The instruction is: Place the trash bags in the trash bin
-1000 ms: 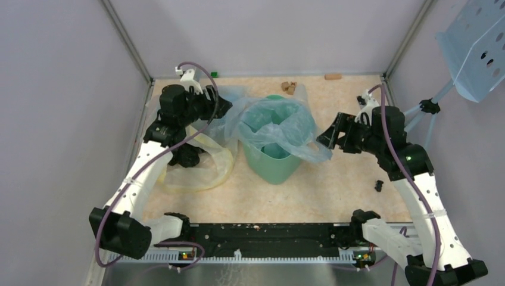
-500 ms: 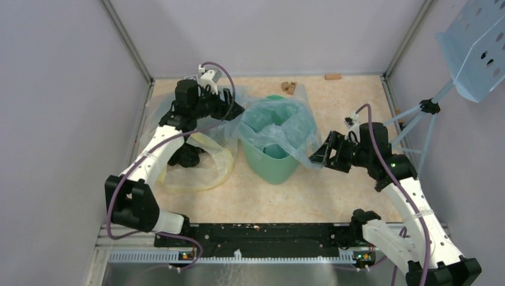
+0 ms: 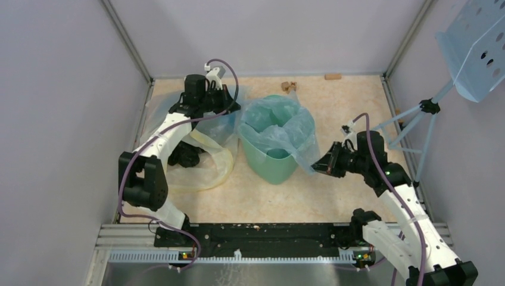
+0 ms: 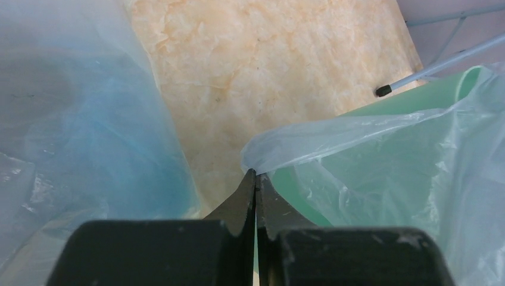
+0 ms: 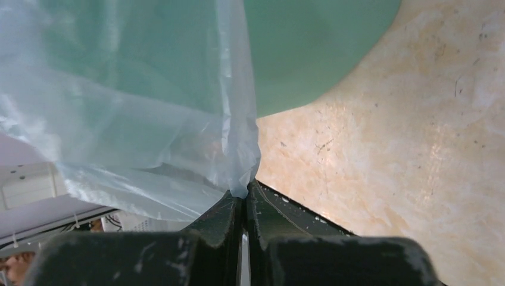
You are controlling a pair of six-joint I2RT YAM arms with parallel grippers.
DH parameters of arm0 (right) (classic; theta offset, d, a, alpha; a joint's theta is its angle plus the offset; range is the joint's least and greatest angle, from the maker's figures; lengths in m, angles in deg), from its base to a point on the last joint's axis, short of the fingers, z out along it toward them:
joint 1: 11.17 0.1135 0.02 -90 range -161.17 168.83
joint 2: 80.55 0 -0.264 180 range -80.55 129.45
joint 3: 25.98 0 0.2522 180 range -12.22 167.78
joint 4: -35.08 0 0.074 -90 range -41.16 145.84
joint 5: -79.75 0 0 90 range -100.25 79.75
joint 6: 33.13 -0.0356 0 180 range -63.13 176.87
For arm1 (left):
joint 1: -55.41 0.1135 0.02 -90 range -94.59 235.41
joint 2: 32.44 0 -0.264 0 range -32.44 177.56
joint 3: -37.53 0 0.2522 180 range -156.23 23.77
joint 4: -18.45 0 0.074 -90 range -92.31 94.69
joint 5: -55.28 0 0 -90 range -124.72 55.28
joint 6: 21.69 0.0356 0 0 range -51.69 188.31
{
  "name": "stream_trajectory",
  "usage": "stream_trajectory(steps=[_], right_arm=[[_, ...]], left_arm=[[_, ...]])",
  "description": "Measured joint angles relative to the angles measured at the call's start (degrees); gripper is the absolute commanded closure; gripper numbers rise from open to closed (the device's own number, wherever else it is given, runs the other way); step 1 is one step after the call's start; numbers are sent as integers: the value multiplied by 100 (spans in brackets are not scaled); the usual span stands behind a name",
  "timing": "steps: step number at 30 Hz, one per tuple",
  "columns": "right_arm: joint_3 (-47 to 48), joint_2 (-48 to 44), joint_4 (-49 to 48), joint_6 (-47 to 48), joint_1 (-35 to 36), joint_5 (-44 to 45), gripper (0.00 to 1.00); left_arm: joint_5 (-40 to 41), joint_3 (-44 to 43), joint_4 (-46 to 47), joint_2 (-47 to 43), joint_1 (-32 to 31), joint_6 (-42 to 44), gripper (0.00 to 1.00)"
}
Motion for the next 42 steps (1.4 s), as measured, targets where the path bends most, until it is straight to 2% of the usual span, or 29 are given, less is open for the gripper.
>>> stream_trajectory(steps=[7, 12, 19, 24, 26, 29, 33, 38, 42], right_arm=[[-702, -2, -393, -129, 0, -87, 100], [-1204, 177, -1106, -173, 0, -225, 100], [-1484, 708, -1832, -227, 337, -251, 94], [-1486, 914, -1980, -229, 811, -9, 93], [-1491, 1014, -2050, -227, 942, 109, 90], [-1561, 1198, -2186, -212, 1069, 306, 85], [-1753, 1377, -2295, -162, 1108, 595, 84], [-1801, 1394, -2251, -116, 1115, 1016, 85], [-1779, 1379, -2184, -103, 1115, 1276, 86]], left_arm=[[-275, -9, -72, 413, 7, -59, 100], [-726, -42, -155, 730, 0, -170, 100], [-1375, 42, -70, 833, 0, -479, 100], [-1661, 225, -24, 817, 0, -691, 99], [-1727, 258, -35, 787, 0, -754, 98], [-1799, 269, -61, 671, 7, -787, 94], [-1814, 269, -92, 415, 17, -791, 94], [-1801, 271, -87, 188, 22, -785, 100], [-1679, 376, -72, 190, 24, -767, 100]])
